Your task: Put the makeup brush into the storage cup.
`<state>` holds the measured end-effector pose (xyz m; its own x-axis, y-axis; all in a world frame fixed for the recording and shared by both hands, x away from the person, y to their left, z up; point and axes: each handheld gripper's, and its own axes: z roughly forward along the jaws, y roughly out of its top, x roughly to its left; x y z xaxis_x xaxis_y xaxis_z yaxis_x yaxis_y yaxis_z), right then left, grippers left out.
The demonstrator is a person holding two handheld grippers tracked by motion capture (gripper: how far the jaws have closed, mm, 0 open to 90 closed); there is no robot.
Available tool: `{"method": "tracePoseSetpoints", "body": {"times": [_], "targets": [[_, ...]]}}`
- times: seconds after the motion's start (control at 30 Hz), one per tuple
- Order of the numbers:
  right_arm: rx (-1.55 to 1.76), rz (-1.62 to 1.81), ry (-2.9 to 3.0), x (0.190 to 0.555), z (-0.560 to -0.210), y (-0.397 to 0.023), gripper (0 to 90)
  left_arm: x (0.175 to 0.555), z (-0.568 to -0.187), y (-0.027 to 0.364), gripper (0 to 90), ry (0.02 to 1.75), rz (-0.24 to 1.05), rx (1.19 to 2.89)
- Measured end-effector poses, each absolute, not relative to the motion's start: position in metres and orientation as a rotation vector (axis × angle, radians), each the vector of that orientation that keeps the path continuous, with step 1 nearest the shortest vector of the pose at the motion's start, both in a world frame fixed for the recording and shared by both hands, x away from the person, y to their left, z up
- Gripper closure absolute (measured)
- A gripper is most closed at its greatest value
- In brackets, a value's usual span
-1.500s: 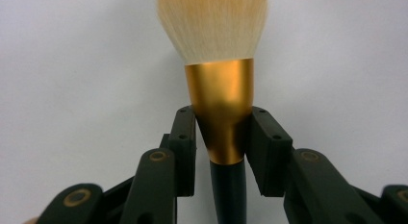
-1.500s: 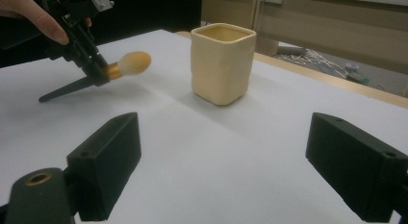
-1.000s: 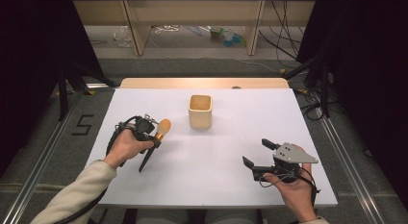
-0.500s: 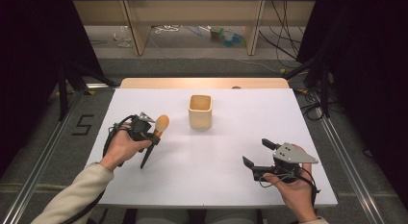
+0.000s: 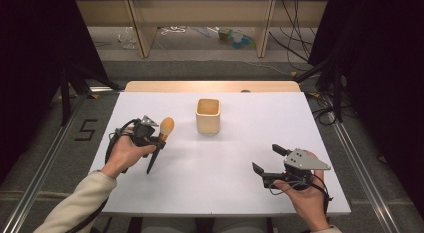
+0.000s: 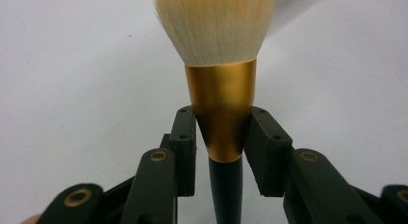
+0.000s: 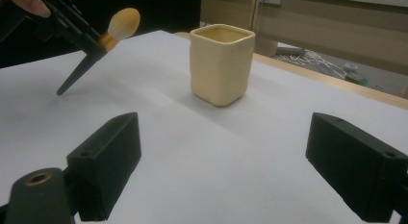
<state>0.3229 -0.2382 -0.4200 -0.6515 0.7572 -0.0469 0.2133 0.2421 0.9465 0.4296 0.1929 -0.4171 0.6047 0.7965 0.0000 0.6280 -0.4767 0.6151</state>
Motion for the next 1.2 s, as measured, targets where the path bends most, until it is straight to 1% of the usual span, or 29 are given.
{"method": "tracePoseSetpoints", "body": {"times": [0.23, 0.3, 0.63, 0.8, 1.1, 1.2], "targets": [[0.883, 1.414, 2.014, 0.323, -0.420, -0.238, 13.0, 0.428, -0.413, 0.196, 66.0, 1.114, 0.405, 2.218], [0.884, 1.413, 2.014, 0.323, -0.420, -0.238, 13.0, 0.427, -0.411, 0.195, 66.0, 1.119, 0.410, 2.183], [0.883, 1.414, 2.015, 0.323, -0.420, -0.238, 13.0, 0.425, -0.403, 0.200, 66.0, 1.086, 0.431, 2.165], [0.885, 1.419, 2.012, 0.323, -0.420, -0.238, 13.0, 0.423, -0.401, 0.203, 65.9, 1.056, 0.463, 2.165], [0.885, 1.415, 2.009, 0.323, -0.420, -0.238, 13.0, 0.419, -0.398, 0.205, 66.0, 1.040, 0.472, 2.130], [0.881, 1.414, 2.011, 0.322, -0.419, -0.238, 13.0, 0.417, -0.398, 0.204, 66.0, 1.050, 0.479, 2.083]]}}
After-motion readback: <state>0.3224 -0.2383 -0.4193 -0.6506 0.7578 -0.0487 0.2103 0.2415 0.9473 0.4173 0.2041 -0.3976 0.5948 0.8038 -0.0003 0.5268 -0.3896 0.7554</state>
